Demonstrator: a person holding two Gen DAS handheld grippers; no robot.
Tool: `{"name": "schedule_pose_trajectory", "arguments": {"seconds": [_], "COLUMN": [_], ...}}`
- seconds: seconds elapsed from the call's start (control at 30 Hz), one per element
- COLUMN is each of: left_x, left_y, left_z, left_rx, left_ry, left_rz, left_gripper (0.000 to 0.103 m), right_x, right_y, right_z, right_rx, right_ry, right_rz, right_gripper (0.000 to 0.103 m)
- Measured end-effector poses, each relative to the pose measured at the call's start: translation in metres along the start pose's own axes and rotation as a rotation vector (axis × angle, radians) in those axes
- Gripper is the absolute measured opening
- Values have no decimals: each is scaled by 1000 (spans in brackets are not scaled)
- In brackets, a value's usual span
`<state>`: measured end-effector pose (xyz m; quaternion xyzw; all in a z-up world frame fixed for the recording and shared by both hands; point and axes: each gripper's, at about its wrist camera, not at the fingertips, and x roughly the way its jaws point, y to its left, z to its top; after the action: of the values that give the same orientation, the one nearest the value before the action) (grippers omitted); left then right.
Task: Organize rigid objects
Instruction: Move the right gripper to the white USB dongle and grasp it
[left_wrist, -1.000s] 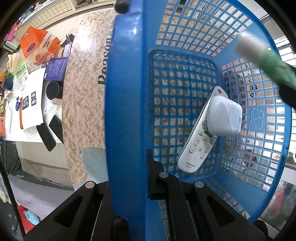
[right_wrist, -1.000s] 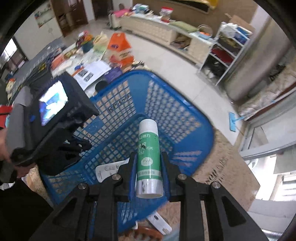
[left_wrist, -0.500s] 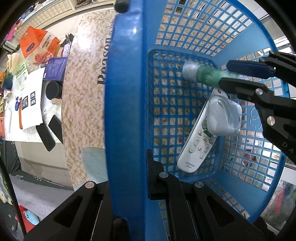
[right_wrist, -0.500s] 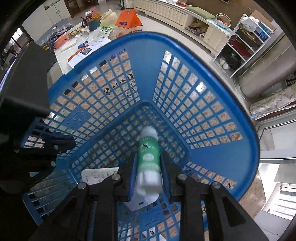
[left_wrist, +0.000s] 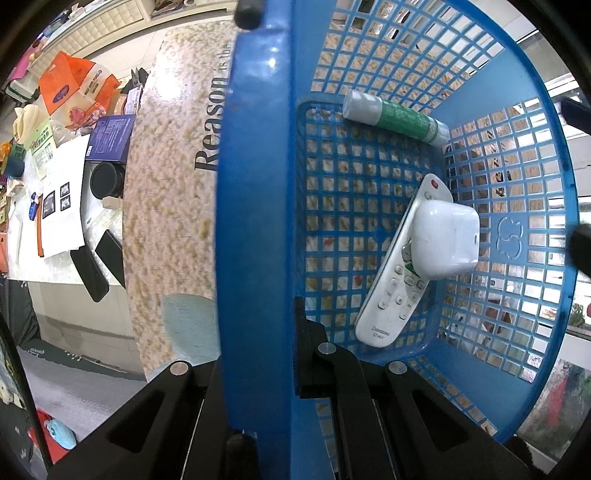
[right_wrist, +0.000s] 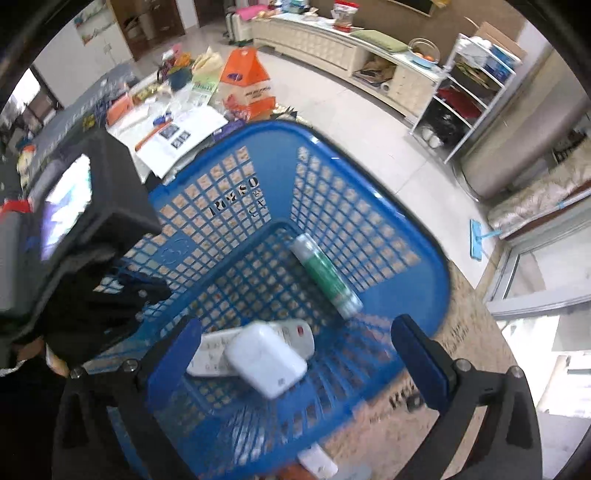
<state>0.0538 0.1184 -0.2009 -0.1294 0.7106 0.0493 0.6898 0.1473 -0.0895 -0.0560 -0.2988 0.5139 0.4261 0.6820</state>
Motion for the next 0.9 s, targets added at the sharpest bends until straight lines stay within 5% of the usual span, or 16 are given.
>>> {"name": "schedule_pose_trajectory", "arguments": {"seconds": [0.43, 0.9], "left_x": [1, 0], "left_y": [-10, -9], "left_z": [1, 0], "left_rx": [30, 26], "left_ry": [2, -8], "left_rz": [40, 16], "left_gripper": [3, 4], "right_x": [-58, 29], "right_y": [-25, -24], "right_z": [-93, -146], "right_rx": [217, 138], "right_ry": [16, 204], "right_rz": [-68, -118], "right_gripper": [103, 103]}}
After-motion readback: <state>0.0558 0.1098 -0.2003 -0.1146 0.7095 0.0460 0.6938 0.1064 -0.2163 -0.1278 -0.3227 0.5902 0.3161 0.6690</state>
